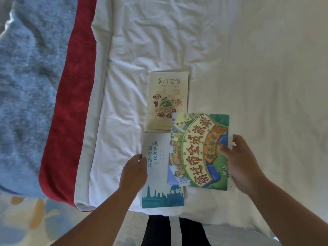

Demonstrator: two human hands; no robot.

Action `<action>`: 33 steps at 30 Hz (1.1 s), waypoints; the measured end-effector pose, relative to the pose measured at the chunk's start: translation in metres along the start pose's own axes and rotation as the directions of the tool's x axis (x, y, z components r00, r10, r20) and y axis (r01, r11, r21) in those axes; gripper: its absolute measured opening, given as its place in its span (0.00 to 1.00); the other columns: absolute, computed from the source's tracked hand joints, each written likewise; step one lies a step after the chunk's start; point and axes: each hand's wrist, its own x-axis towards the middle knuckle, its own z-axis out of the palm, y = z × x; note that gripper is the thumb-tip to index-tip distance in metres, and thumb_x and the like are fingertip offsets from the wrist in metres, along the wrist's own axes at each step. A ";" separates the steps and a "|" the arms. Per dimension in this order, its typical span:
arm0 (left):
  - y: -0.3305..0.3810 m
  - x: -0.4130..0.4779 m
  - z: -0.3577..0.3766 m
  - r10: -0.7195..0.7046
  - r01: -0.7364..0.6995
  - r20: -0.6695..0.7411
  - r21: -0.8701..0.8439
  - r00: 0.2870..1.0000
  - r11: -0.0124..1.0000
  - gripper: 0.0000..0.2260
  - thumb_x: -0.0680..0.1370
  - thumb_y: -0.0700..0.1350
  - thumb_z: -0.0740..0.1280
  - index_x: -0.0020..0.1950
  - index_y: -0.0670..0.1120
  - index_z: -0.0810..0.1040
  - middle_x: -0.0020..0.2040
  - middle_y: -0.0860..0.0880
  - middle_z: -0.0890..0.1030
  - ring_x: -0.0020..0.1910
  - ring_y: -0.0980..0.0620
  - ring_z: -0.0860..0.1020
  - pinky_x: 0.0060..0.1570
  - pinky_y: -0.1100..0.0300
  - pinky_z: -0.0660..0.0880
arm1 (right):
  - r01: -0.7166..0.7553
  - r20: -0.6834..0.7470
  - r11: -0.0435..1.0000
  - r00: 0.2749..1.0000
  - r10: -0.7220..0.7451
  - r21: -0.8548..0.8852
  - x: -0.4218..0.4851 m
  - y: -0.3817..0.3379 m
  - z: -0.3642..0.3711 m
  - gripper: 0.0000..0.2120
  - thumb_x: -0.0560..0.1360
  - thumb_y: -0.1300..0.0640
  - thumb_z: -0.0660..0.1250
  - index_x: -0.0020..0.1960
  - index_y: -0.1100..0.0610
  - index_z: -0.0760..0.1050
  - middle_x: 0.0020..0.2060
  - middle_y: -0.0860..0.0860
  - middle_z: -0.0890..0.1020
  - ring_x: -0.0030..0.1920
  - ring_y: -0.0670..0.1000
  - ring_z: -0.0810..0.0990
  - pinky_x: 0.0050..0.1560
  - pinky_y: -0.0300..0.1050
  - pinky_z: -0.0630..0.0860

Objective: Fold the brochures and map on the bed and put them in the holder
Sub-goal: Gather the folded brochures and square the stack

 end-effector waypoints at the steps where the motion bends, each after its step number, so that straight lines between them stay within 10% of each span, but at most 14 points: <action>1: 0.000 -0.002 -0.001 -0.013 0.013 0.006 -0.041 1.000 0.999 0.15 0.82 0.50 0.53 0.45 0.48 0.77 0.41 0.50 0.81 0.40 0.49 0.79 0.33 0.59 0.72 | -0.005 0.021 1.000 1.000 0.006 -0.027 -0.005 0.004 0.011 0.04 0.80 0.61 0.65 0.51 0.54 0.72 0.47 0.57 0.85 0.42 0.60 0.86 0.44 0.69 0.81; 11: -0.001 -0.008 -0.006 -0.008 0.016 0.068 -0.122 0.998 0.992 0.11 0.81 0.53 0.58 0.51 0.53 0.80 0.42 0.55 0.84 0.40 0.57 0.82 0.40 0.55 0.79 | 0.047 0.026 0.910 0.999 -0.041 -0.413 -0.027 0.058 0.083 0.03 0.79 0.56 0.64 0.50 0.50 0.71 0.45 0.47 0.81 0.44 0.49 0.81 0.34 0.38 0.73; 15: -0.006 -0.005 -0.005 0.002 -0.001 0.031 -0.044 1.000 0.999 0.06 0.79 0.49 0.63 0.51 0.56 0.78 0.45 0.57 0.84 0.42 0.56 0.82 0.45 0.51 0.81 | 0.102 0.058 0.796 0.995 -0.083 -0.597 -0.029 0.066 0.082 0.17 0.78 0.53 0.65 0.66 0.49 0.69 0.62 0.47 0.75 0.61 0.49 0.76 0.52 0.41 0.75; 19: -0.010 0.000 -0.003 -0.020 0.019 -0.018 -0.044 1.000 0.999 0.07 0.77 0.48 0.65 0.55 0.55 0.77 0.49 0.56 0.83 0.41 0.57 0.81 0.39 0.58 0.78 | 0.157 0.138 0.724 0.987 -0.087 -0.672 -0.038 0.066 0.084 0.43 0.76 0.53 0.67 0.80 0.51 0.42 0.78 0.47 0.57 0.75 0.48 0.61 0.68 0.48 0.69; 28: -0.008 0.004 0.006 0.022 -0.016 -0.054 0.114 0.998 0.993 0.04 0.76 0.51 0.67 0.47 0.56 0.72 0.38 0.61 0.77 0.37 0.61 0.77 0.33 0.63 0.73 | 0.305 0.326 0.434 0.945 -0.027 -0.848 -0.040 0.081 0.102 0.52 0.74 0.41 0.69 0.78 0.49 0.33 0.78 0.54 0.37 0.79 0.56 0.39 0.74 0.51 0.60; 33: 0.003 0.008 -0.004 0.103 -0.091 -0.062 0.173 0.993 0.981 0.13 0.76 0.52 0.65 0.59 0.51 0.74 0.54 0.51 0.77 0.50 0.51 0.78 0.49 0.51 0.79 | 0.311 0.331 0.442 0.943 -0.033 -0.841 -0.038 0.082 0.099 0.49 0.75 0.40 0.68 0.79 0.48 0.35 0.78 0.51 0.35 0.79 0.55 0.39 0.73 0.51 0.62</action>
